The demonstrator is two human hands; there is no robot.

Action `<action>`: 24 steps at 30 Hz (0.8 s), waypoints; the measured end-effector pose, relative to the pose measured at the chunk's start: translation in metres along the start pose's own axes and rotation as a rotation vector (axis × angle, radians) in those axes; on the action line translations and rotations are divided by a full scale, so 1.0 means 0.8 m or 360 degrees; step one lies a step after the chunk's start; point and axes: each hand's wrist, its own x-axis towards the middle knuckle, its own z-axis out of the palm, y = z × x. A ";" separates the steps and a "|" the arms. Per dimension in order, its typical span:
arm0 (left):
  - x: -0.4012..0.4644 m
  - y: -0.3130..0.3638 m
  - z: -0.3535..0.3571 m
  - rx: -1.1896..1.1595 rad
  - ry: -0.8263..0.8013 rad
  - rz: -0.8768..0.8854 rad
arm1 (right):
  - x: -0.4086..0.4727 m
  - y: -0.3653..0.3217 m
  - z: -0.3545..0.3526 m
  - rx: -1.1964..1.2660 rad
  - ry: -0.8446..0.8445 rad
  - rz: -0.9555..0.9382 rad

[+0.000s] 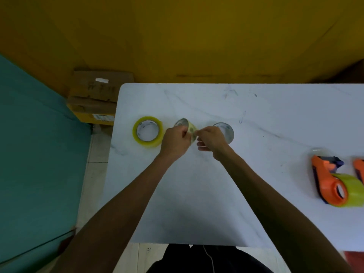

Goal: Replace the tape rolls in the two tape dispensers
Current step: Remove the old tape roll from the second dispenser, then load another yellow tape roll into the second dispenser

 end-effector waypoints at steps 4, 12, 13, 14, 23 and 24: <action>0.006 -0.027 0.015 0.0441 -0.0086 0.0239 | 0.004 0.005 0.008 0.0051 0.0146 -0.0010; 0.001 -0.043 0.042 0.0727 -0.0045 0.0502 | -0.005 0.024 -0.004 0.0008 0.0134 -0.0155; -0.001 -0.044 0.036 0.0756 0.0028 0.0534 | -0.005 0.026 -0.007 0.0030 0.0140 -0.0164; -0.002 -0.047 0.029 0.0761 0.0138 0.0526 | -0.005 0.027 -0.009 0.0059 0.0143 -0.0170; -0.002 -0.127 -0.040 0.0817 0.0060 0.0122 | -0.017 0.036 -0.020 0.0198 0.0118 -0.0264; -0.007 -0.131 -0.037 0.0879 0.0010 0.0130 | -0.018 0.039 -0.021 0.0190 0.0119 -0.0261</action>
